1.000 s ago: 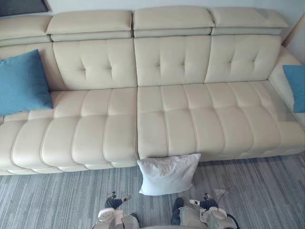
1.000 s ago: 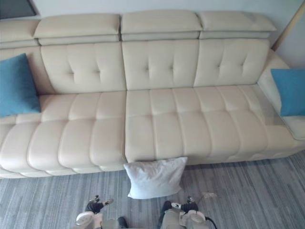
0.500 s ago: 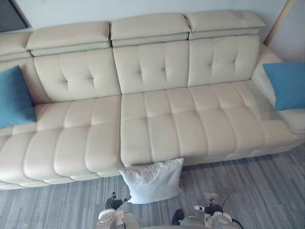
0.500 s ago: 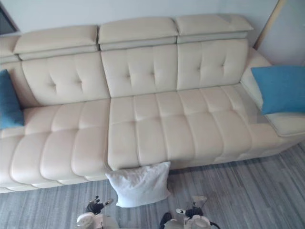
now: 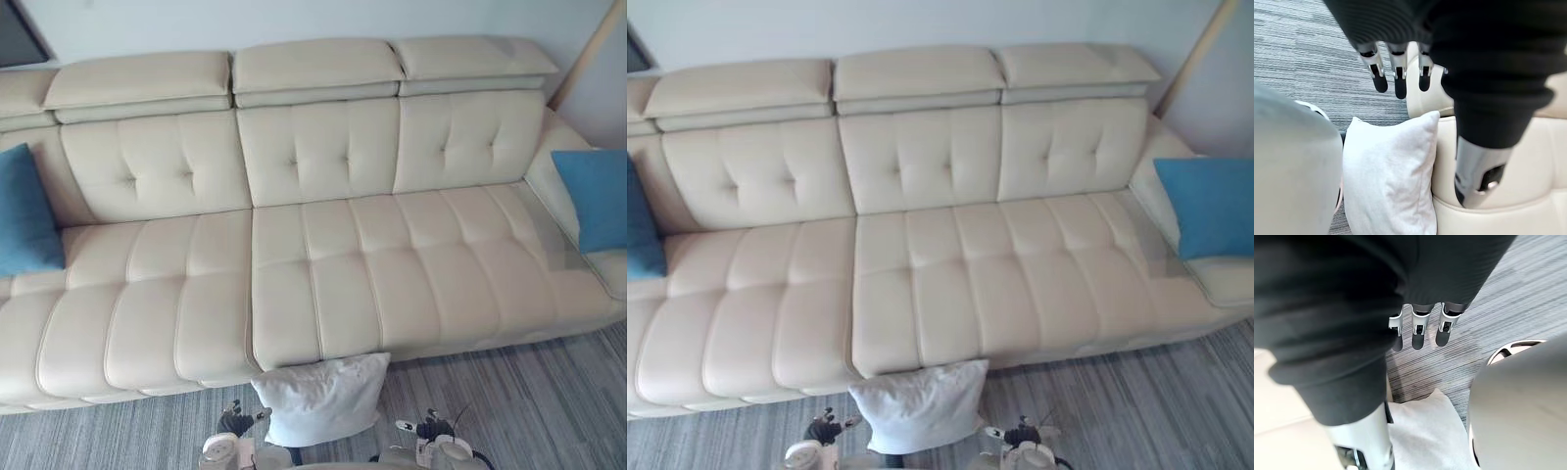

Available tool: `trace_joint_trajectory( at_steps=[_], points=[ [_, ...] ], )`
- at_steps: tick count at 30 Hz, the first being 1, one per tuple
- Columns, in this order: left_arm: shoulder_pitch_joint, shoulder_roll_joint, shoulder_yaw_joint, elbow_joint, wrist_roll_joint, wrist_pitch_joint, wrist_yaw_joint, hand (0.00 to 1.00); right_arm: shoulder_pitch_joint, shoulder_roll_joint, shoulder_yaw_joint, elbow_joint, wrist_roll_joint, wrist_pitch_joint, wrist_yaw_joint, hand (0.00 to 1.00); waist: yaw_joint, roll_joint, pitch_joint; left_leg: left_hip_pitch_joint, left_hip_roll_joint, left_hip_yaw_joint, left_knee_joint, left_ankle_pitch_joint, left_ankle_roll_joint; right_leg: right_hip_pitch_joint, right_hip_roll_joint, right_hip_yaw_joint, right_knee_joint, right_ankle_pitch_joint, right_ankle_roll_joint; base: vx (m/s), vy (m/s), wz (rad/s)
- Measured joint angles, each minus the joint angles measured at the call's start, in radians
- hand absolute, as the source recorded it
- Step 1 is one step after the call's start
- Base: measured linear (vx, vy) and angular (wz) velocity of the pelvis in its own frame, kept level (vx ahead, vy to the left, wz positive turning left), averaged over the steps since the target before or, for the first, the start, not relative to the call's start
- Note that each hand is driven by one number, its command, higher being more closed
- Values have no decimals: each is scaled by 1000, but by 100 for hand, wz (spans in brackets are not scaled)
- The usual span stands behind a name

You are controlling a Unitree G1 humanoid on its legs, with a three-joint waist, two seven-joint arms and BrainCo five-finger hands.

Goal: Pick up cushions and gather them together orderly.

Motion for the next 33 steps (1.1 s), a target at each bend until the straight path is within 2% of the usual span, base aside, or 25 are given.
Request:
trace_joint_trajectory(
  at_steps=[6,9,10,16,19,21,23,24,26,27,30,33],
  points=[
    [-1,5,4,-4,0,-1,7,0,-17,3,3,2,0,1,2,0,11,-21,-5,-10,-39,-27,-45,44,2,59,11,3,-168,0,2,-60,-18,15],
    [-1,8,5,-4,0,-1,15,0,-24,4,3,2,-1,1,2,0,15,-32,-9,-10,-53,-35,-92,89,2,60,12,5,-209,-12,19,-138,-74,5],
    [-1,8,6,-4,0,-1,18,0,-26,2,2,2,-1,2,1,0,15,-32,-8,-2,-54,-47,-123,116,0,61,14,1,-214,-18,16,-122,-70,14],
    [1,12,23,-17,-1,-2,25,0,-15,0,2,7,-1,8,-10,0,15,-47,-1,-31,-54,-98,-119,132,1,30,4,-36,-154,-60,12,-120,-24,27],
    [-19,15,34,-52,-3,-2,37,0,-47,-7,-5,1,0,7,-21,0,14,-55,32,-158,-57,-118,-13,111,2,-71,-26,-53,-60,-87,5,-115,37,28],
    [-51,16,61,-66,-11,-2,41,0,-81,-12,-5,-8,0,6,-30,0,13,-50,94,-238,-54,-124,103,75,5,-114,-46,-58,16,-99,-10,-109,26,18],
    [-74,16,74,-98,-21,-2,42,0,-87,-10,-5,-45,1,5,-34,0,16,-41,128,-317,-39,-124,230,36,13,-160,-58,-59,93,-119,-22,-115,-9,5],
    [-94,16,94,-125,-22,-2,43,0,-101,-9,-4,-87,2,3,-39,0,17,-34,151,-373,-21,-120,313,3,14,-199,-61,-56,148,-136,-27,-143,-30,-11],
    [-131,28,105,-165,-27,-3,44,0,-121,-9,-4,-154,3,-4,-51,0,18,-35,174,-461,3,-105,412,-45,8,-284,-68,-41,231,-168,-42,-173,-53,-23],
    [-162,35,123,-196,-33,-4,44,0,-137,-11,-4,-204,9,-12,-60,0,17,-40,198,-512,22,-84,464,-67,17,-338,-76,-31,289,-188,-52,-177,-68,-19],
    [-236,45,160,-261,-45,-7,51,0,-184,-16,-6,-252,40,-19,-73,0,5,-49,243,-606,85,-11,533,-76,17,-438,-86,-26,365,-221,-55,-167,-106,-1],
    [-289,51,206,-299,-62,-12,62,0,-223,-18,-14,-304,59,-20,-95,0,3,-50,271,-707,111,5,593,-80,23,-543,-93,-18,429,-232,-68,-110,-27,-9]
  ],
)
